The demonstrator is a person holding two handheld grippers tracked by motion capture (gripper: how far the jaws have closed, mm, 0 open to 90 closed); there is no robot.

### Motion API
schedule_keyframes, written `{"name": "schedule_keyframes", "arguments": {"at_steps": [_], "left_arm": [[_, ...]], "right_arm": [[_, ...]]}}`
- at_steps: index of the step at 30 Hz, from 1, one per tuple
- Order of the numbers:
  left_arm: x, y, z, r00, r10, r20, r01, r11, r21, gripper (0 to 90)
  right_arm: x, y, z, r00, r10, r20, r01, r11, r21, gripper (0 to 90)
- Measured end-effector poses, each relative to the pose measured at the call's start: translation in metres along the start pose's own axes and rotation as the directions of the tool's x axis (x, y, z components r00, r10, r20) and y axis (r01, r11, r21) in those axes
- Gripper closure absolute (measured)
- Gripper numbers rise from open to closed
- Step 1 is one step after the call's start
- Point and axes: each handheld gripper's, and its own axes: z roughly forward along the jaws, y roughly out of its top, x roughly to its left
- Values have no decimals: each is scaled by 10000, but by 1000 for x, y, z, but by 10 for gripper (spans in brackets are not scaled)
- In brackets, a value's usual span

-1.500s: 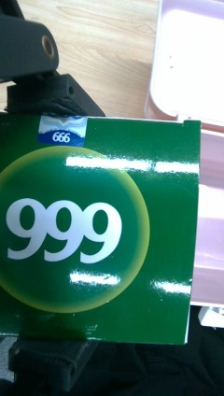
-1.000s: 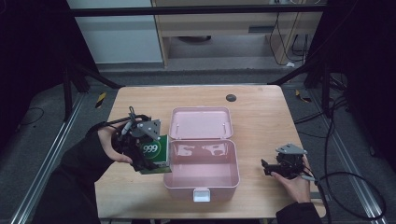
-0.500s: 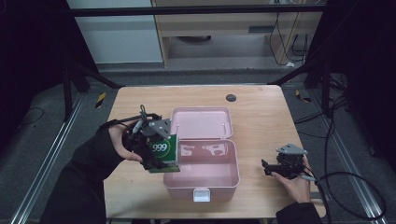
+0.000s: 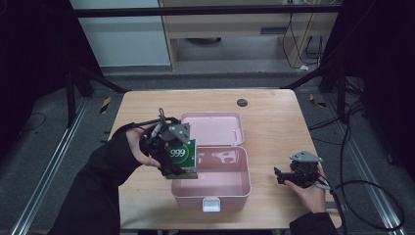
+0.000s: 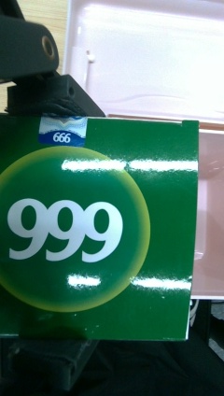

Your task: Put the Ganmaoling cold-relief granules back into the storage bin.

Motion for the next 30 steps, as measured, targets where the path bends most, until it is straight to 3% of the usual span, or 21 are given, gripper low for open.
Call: {"name": "schedule_keyframes", "arguments": {"at_steps": [16,27,30], "left_arm": [[9,15,19,9998,138,163,-139,9999,32,147],[13,14,35,9997,164,187,-168,9997,200,148],[14,11,42,9992,115,385,-122,9998,169,148]], "right_arm": [[0,0,1,10000,-3,-35,3,10000,-1,45],[0,-1,1,10000,-15,-24,15,10000,30,45],[0,-1,2,10000,-14,-35,14,10000,34,45]]}}
